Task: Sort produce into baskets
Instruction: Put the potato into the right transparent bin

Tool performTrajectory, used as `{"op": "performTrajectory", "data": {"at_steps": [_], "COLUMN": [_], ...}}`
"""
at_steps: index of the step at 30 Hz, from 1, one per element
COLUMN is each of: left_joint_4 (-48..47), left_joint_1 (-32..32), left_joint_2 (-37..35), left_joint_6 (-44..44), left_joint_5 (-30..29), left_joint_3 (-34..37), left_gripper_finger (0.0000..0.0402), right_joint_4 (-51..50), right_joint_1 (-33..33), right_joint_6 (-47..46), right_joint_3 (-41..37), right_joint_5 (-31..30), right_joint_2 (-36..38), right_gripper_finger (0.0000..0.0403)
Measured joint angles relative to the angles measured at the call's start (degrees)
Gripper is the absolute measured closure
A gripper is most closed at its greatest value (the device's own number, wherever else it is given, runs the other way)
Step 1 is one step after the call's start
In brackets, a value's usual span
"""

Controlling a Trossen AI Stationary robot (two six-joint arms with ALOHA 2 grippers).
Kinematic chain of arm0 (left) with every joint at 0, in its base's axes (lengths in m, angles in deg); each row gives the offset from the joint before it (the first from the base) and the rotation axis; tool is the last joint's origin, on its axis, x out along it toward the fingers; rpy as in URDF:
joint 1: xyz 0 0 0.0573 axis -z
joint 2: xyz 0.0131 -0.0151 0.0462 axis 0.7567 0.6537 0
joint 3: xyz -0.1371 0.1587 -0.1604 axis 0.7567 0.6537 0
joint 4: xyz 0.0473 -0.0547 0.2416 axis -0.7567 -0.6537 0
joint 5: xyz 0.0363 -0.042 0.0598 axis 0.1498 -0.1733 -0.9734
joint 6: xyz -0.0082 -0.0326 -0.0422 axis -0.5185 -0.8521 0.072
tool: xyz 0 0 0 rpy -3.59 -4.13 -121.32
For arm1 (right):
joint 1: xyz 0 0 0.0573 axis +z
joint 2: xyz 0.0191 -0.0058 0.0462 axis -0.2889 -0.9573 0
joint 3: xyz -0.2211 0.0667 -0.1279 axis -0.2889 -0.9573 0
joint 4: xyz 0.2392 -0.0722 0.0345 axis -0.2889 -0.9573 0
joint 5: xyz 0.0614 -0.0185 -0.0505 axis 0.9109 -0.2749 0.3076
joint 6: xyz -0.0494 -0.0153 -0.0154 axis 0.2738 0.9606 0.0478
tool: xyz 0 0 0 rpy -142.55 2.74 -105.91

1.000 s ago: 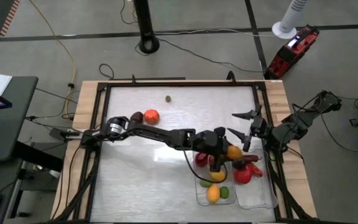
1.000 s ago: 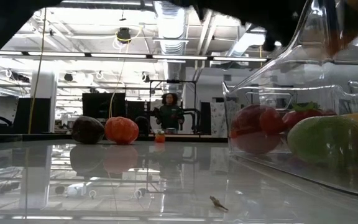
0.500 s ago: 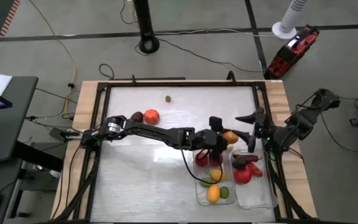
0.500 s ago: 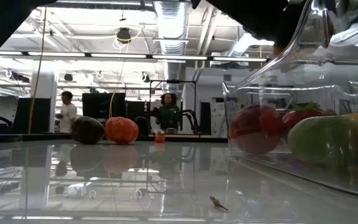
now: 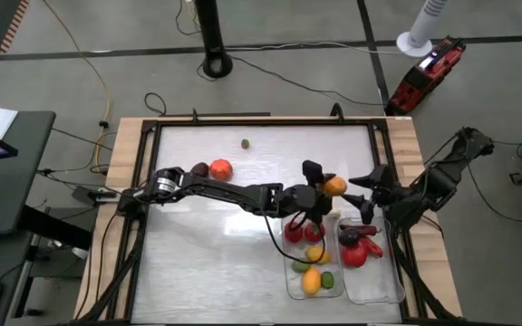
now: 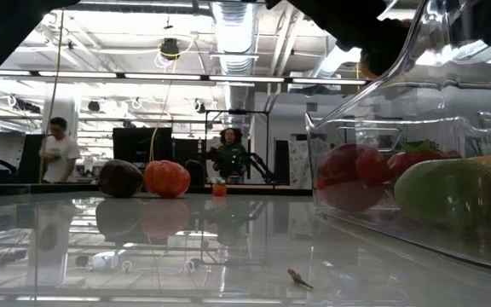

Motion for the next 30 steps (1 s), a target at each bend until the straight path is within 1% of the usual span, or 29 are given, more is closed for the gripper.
{"op": "performTrajectory", "data": {"at_steps": [3, 8, 12, 15, 23, 25, 28, 30], "left_joint_4": [0.7, 1.6, 2.4, 3.7, 9.8, 11.1, 12.4, 12.8], "left_joint_1": [0.0, 0.1, 0.8, 1.5, 3.0, 3.5, 4.1, 4.3], "left_joint_2": [0.0, 0.0, 0.0, 0.0, 0.0, 0.0, 0.0, 0.0], "left_joint_6": [1.6, 3.9, 5.7, 7.9, 14.8, 16.6, 18.3, 18.9], "left_joint_5": [-0.3, -2.3, -4.0, -4.9, -4.5, -4.1, -3.7, -3.7], "left_joint_3": [0.0, 0.0, 0.0, 0.1, 0.0, 0.0, 0.0, 0.0], "left_gripper_finger": [0.0163, 0.0163, 0.0163, 0.0163, 0.0163, 0.0163, 0.0163, 0.0163], "right_joint_4": [1.8, 7.0, 7.9, 9.1, 15.1, 16.4, 17.2, 17.8], "right_joint_1": [-0.1, -0.5, -2.5, -3.2, -3.5, -3.5, -3.5, -3.5], "right_joint_6": [0.7, 5.9, 7.6, 7.7, 7.8, 7.8, 7.7, 7.7], "right_joint_3": [-0.2, -0.3, -0.3, -0.3, -0.3, -0.3, -0.3, -0.3], "right_joint_5": [-2.6, -6.5, -6.7, -6.6, -5.9, -5.9, -5.7, -5.5], "right_joint_2": [-1.7, -5.1, -7.4, -8.6, -9.5, -9.4, -9.5, -9.4], "right_gripper_finger": [0.0091, 0.0091, 0.009, 0.0082, 0.002, 0.001, 0.0008, 0.0017]}}
